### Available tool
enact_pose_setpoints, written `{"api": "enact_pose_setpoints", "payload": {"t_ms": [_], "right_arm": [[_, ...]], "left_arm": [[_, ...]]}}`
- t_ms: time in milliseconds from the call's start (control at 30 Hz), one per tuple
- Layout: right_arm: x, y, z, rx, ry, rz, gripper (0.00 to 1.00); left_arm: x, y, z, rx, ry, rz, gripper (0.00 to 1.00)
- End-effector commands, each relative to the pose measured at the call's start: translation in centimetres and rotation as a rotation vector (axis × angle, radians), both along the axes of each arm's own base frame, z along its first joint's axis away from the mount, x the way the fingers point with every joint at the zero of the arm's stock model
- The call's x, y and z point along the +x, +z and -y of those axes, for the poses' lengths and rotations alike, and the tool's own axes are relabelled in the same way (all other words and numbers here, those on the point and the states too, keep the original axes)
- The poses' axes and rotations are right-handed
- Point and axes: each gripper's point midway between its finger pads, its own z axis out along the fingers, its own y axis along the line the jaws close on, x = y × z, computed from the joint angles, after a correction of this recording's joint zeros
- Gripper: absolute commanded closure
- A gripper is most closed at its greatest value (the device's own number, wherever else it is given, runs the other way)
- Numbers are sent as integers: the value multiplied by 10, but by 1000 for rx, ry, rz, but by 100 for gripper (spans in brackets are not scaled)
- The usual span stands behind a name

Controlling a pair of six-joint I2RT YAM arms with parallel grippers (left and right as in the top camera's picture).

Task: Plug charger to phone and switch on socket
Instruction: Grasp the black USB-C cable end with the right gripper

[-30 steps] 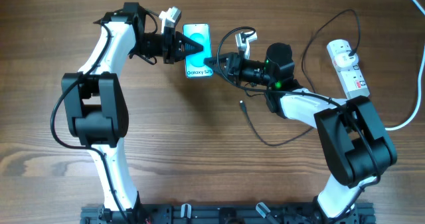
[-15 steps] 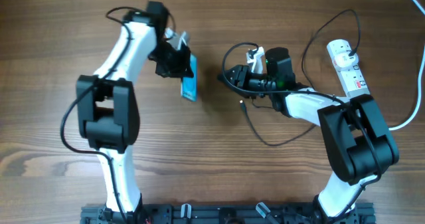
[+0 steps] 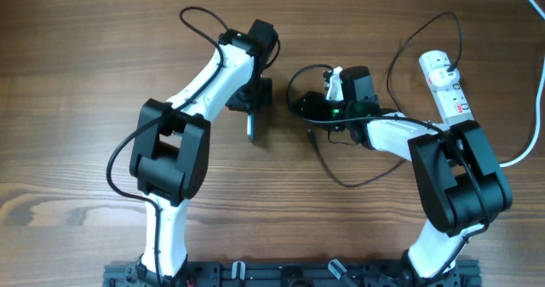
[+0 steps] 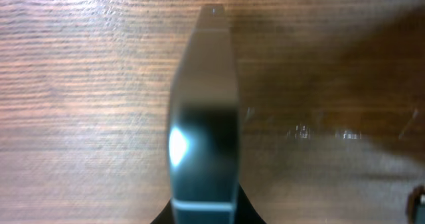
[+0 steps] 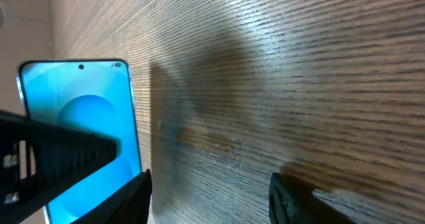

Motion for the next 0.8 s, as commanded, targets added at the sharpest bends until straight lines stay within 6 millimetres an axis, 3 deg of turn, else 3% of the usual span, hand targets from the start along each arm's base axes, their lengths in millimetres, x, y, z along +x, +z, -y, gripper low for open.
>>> {"api": "enact_pose_setpoints", "payload": {"t_ms": [0, 100, 200, 267, 767], "right_arm": [[-2, -10, 3, -29, 5, -1, 42], [-1, -11, 4, -36, -2, 2, 42], [-1, -11, 4, -36, -2, 2, 42], [-1, -11, 4, -36, -2, 2, 42], [-1, -11, 4, -36, -3, 2, 41]], "left_arm": [[-7, -1, -3, -6, 54, 10, 96], [-7, -5, -2, -8, 53, 13, 96], [-5, -5, -2, -11, 53, 20, 79], [-3, -5, -1, -14, 53, 27, 76], [-3, -5, 2, -18, 69, 33, 80]]}}
